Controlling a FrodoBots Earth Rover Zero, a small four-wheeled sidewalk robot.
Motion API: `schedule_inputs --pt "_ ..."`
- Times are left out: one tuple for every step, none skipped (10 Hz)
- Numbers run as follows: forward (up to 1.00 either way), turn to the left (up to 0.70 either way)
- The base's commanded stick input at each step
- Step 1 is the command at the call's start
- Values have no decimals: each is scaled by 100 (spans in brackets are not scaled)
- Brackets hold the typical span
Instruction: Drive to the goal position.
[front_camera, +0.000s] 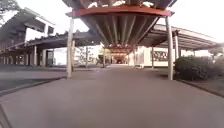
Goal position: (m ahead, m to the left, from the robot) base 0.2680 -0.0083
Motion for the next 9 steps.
schedule_inputs --pt "70 0" --pt "70 0" --pt "70 0" --pt "70 0" --pt "70 0" --pt "70 0" --pt "70 0" --pt "70 0" --pt "70 0"
